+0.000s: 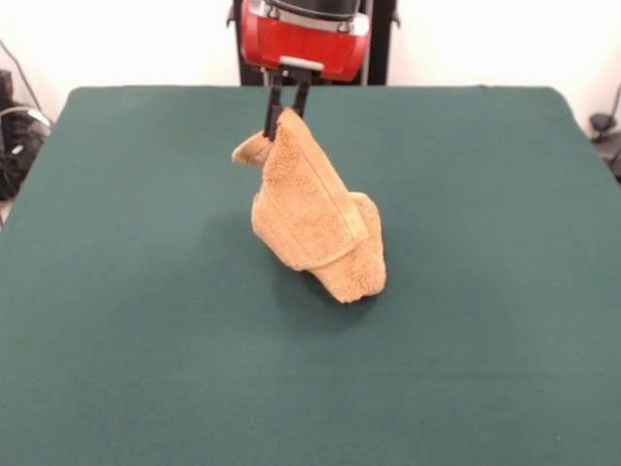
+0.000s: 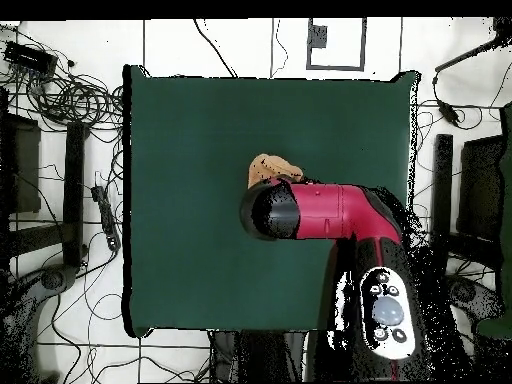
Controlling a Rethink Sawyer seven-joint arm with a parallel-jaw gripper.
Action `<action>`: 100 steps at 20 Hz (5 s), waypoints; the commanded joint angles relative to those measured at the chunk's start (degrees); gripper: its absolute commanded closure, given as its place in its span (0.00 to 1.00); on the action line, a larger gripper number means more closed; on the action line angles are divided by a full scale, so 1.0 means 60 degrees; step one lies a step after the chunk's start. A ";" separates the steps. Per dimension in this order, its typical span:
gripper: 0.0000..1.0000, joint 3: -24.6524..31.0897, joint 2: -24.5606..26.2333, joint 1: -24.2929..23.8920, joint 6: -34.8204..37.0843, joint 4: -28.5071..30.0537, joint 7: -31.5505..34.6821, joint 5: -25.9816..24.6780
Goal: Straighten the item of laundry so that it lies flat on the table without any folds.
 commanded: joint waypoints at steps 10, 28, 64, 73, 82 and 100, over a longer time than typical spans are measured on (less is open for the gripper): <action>1.00 0.1831 -0.0221 -0.0331 0.0079 0.1116 0.0037 0.0513; 1.00 0.2075 -0.0618 -0.0517 0.0577 0.1265 -0.0066 0.0491; 1.00 0.2397 -0.1206 -0.0747 0.1551 0.1287 -0.0485 0.0641; 1.00 0.2499 -0.1243 -0.0836 0.1515 0.1361 -0.0496 0.0686; 1.00 0.2590 -0.1252 -0.0914 0.1484 0.1406 -0.0440 0.0653; 1.00 0.2740 -0.1469 -0.1047 0.1935 0.1385 -0.0666 0.0825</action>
